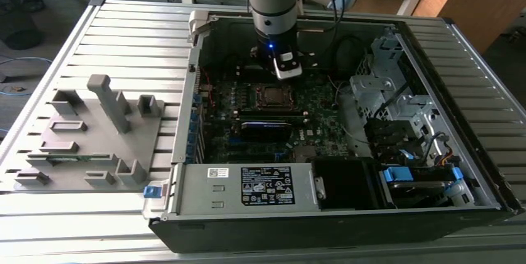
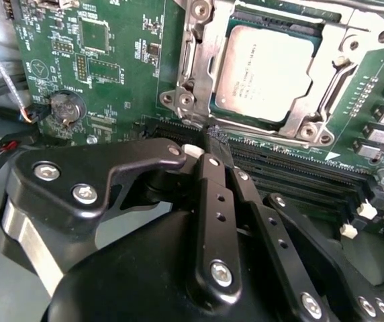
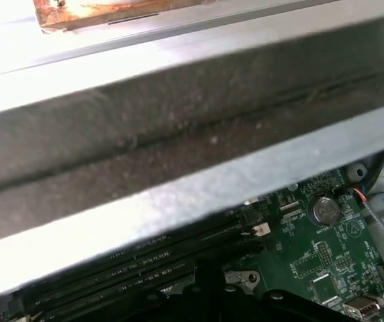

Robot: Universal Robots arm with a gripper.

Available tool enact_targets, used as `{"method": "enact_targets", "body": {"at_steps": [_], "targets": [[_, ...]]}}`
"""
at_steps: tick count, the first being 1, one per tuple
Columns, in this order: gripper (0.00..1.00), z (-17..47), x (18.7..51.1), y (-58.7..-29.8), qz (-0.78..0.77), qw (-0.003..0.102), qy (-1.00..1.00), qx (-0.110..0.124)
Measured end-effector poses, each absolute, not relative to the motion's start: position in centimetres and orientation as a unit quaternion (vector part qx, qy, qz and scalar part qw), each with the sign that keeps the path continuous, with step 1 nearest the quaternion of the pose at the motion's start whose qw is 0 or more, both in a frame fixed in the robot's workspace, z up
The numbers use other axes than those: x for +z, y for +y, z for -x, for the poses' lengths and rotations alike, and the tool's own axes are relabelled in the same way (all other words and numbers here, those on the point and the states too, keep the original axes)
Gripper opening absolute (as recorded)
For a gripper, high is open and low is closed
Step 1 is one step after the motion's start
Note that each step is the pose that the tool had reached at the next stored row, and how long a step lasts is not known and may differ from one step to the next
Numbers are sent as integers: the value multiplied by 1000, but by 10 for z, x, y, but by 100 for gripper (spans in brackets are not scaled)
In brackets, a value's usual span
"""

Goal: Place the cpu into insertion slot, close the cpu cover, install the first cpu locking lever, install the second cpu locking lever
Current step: 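Install the first cpu locking lever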

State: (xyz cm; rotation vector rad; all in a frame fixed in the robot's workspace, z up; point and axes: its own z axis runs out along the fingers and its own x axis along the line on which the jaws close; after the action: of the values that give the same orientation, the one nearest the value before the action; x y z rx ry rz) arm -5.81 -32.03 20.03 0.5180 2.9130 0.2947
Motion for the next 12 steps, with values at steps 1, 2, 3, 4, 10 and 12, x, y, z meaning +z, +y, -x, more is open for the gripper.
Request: {"method": "enact_targets", "body": {"at_steps": [1,2,3,4,10,12], "targets": [[11,58,201,-320,-174,84,976,99],[11,58,203,-320,-174,84,976,99],[11,58,204,-320,-174,84,976,99],[11,58,204,-320,-174,84,976,99],[11,58,206,-320,-174,84,976,99],[11,58,210,-320,-174,84,976,99]]}}
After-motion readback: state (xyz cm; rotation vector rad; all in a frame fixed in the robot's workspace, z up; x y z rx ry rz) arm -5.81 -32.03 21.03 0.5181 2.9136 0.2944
